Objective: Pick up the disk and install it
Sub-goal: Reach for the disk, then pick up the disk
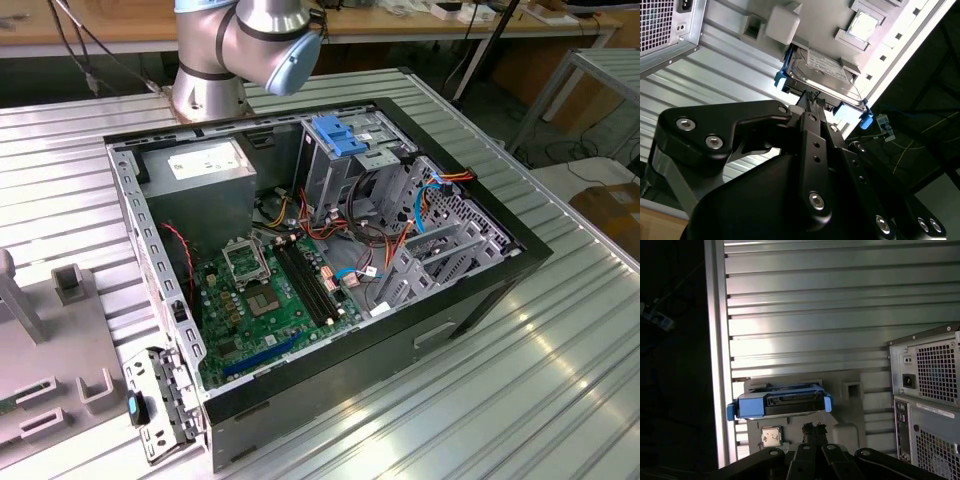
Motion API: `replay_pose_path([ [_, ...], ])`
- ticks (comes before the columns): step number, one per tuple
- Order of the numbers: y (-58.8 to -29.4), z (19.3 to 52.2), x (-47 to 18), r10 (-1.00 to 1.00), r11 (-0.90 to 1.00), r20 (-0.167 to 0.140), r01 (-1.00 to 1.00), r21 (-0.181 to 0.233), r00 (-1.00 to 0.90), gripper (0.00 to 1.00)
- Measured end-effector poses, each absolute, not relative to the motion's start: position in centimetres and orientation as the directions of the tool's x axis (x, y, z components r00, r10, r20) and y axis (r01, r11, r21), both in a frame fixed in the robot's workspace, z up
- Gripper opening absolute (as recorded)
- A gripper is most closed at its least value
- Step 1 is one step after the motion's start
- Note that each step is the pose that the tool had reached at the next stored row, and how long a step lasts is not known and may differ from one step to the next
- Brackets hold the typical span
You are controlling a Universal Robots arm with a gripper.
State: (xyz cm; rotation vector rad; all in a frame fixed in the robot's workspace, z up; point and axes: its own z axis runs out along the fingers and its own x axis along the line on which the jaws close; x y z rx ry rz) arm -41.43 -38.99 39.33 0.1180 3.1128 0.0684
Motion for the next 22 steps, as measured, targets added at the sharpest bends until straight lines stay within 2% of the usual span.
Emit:
replay_pose_path([
  [15,-39.0,39.3,-46.6,0.063,0.997,-0.022,0.062,0.045,-0.998,0.11],
  [22,-38.9,39.3,-46.7,0.062,0.997,-0.021,0.061,0.045,-0.998,0.11],
])
